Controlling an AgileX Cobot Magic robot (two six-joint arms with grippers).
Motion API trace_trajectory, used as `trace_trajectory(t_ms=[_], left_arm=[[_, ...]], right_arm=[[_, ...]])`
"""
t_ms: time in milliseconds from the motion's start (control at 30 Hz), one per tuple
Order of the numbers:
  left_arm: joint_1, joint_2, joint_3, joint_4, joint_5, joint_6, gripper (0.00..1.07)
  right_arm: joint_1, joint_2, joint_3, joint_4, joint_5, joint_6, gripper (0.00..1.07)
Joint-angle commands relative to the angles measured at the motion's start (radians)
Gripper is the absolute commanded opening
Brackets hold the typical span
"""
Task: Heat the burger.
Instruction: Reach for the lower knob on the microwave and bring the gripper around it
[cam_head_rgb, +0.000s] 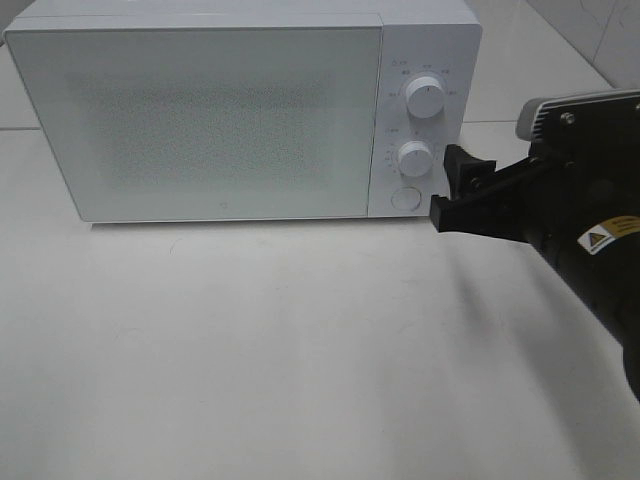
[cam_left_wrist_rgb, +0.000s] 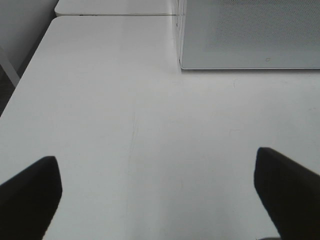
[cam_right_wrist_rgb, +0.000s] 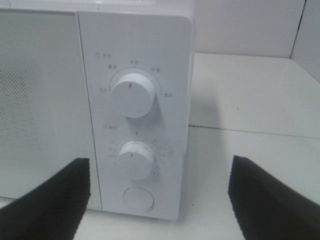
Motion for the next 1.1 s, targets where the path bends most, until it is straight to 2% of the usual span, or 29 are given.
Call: trace_trajectory(t_ms=[33,400,767,933,1100], left_arm=[[0.002,-0.011,0.0,-0.003,-0.011,-0.001,0.98],[0.002,-0.011,0.0,-0.003,-0.011,-0.001,0.98],[0.002,-0.011,0.0,-0.003,-0.011,-0.001,0.98],[0.002,-0.011,0.0,-0.003,-0.011,-0.001,0.98],[0.002,-0.011,0.0,-0.003,-0.011,-0.001,0.98]], right_arm=[[0.048,0.04,-0.027,0.052,-0.09,-0.014,0.76],[0.14,0.181,-0.117,0.132,-0.139,-0.014,0.76],[0.14,0.196,-0.131,0.138,-0.144,-0.016,0.76],[0.139,0.197,-0.132,0.181,-0.194,-0.016,0.76],[0.136,0.226,-0.178,0.206,-0.203,-0.042,0.76]])
